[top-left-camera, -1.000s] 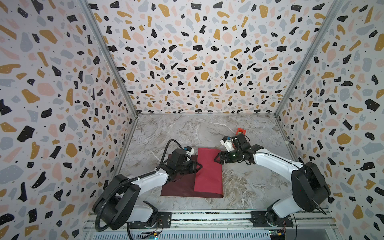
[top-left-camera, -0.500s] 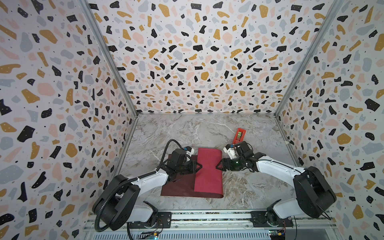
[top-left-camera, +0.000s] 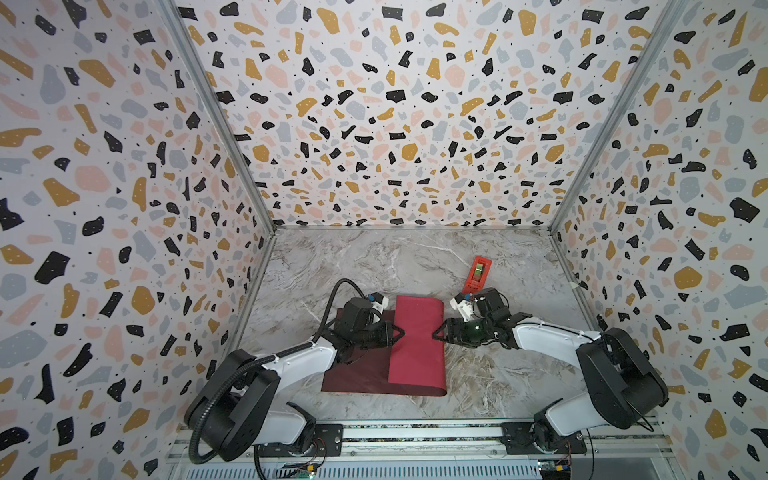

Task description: Wrap the gift box in paper

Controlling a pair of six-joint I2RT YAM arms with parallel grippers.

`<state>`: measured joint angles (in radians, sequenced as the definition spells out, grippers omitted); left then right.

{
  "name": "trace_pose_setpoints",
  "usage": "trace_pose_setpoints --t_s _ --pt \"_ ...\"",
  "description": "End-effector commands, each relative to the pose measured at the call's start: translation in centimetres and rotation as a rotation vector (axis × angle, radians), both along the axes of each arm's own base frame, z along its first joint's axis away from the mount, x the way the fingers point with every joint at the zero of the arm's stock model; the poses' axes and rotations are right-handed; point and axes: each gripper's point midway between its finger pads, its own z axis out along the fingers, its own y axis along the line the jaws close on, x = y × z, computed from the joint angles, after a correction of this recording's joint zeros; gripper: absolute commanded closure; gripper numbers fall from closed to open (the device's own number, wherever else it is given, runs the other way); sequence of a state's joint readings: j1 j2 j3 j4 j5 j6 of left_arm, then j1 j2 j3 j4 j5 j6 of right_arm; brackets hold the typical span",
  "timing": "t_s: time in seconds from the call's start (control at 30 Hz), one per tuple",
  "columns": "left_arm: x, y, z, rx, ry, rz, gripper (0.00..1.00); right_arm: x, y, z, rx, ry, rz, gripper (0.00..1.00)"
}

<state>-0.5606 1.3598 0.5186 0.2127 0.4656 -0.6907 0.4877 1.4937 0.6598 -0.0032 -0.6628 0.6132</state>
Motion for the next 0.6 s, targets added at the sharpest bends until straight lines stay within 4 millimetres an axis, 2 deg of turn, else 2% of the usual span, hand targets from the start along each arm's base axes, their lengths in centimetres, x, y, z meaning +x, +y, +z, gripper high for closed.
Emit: trace_pose_setpoints --t_s 0.0,0.23,0.33,0.47,0.57 --pt "-4.7 3.7 -7.2 0.236 0.227 0.001 0.81 -0.5 -0.5 -1.3 -0.008 0.037 -0.010 0.17" --pt "-4.5 3.7 -7.0 0.233 0.223 0.001 0.80 -0.8 -0.8 -2.3 -0.021 0.062 -0.007 0.17" --pt "-4.3 3.5 -6.6 0.230 0.214 -0.002 0.77 -1.0 -1.1 -3.0 -0.042 0.073 -0.002 0.17" --pt "-3.5 3.4 -5.2 0.227 0.183 0.004 0.60 -1.6 -1.7 -4.2 -0.085 0.085 0.005 0.18" --pt "-2.4 3.5 -3.3 0.218 0.143 0.014 0.45 -2.1 -2.3 -5.2 -0.127 0.096 0.025 0.18"
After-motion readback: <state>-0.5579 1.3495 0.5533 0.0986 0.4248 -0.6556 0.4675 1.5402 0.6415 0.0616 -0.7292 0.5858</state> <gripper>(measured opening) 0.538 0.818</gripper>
